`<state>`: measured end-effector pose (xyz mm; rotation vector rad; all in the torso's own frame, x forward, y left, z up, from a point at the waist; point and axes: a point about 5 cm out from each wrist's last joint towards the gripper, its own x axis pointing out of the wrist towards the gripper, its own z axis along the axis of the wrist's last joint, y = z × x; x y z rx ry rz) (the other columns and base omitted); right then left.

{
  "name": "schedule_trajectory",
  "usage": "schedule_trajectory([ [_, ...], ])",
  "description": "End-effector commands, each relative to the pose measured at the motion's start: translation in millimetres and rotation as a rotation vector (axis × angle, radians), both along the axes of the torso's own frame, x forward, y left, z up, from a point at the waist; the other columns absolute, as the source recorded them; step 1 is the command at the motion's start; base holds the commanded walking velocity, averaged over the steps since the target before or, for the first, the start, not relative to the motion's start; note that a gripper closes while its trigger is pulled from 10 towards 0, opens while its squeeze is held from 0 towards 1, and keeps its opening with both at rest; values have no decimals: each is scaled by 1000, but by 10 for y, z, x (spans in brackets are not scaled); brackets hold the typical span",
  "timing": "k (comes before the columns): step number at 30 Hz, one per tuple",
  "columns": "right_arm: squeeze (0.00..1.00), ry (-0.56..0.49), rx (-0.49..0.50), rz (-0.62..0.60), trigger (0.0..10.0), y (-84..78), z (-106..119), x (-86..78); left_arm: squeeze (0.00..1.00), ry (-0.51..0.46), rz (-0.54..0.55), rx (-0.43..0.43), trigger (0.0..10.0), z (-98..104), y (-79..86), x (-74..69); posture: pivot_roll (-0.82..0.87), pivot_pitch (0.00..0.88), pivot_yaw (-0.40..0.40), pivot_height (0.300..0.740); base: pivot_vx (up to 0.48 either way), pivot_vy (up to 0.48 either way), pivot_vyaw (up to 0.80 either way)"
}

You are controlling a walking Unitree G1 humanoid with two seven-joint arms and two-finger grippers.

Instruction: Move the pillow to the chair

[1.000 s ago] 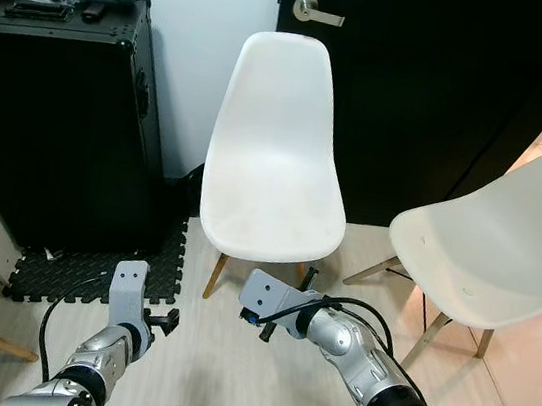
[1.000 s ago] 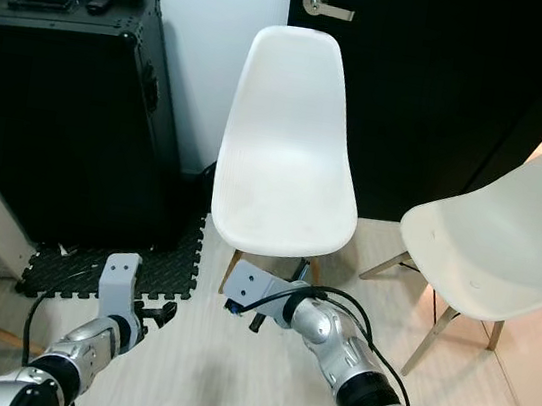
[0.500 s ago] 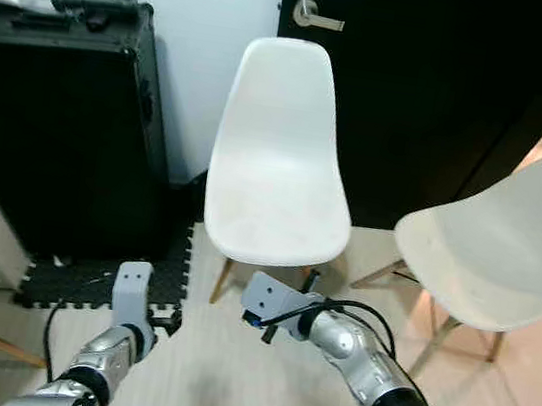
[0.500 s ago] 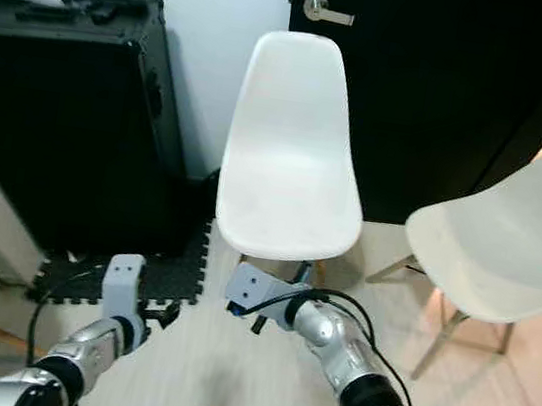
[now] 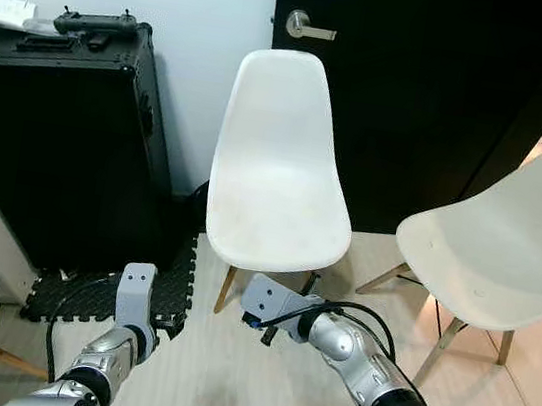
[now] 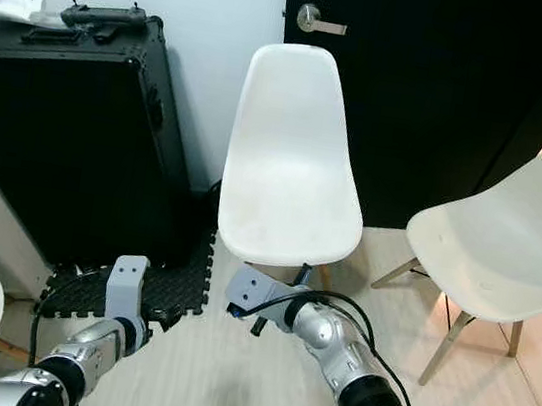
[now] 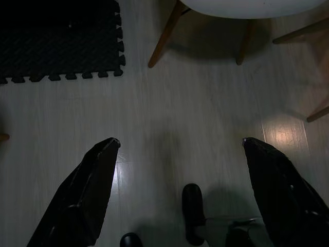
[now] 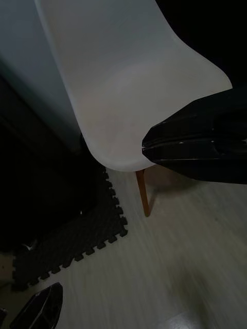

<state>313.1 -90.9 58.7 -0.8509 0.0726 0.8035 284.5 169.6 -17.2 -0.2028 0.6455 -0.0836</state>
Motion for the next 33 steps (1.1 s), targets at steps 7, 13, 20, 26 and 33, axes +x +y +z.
schedule_trajectory([
  [7,0,0,2,19,10000,30,13,0,0,27,7,6,10000,-47,39,-55,-273,39,22,710,0,0,0],
  [13,0,0,0,21,10000,29,8,-4,0,30,10,3,10000,-54,41,-63,-275,42,22,710,0,0,0],
  [20,0,0,-1,24,10000,34,6,-11,0,35,10,2,10000,-61,47,-72,-272,46,25,710,0,0,0],
  [26,0,1,-1,24,10000,38,4,-8,0,36,11,4,10000,-61,52,-71,-268,44,23,710,0,0,0],
  [33,0,1,0,23,10000,53,1,-7,0,38,13,8,10000,-62,66,-74,-264,35,32,710,0,0,0],
])
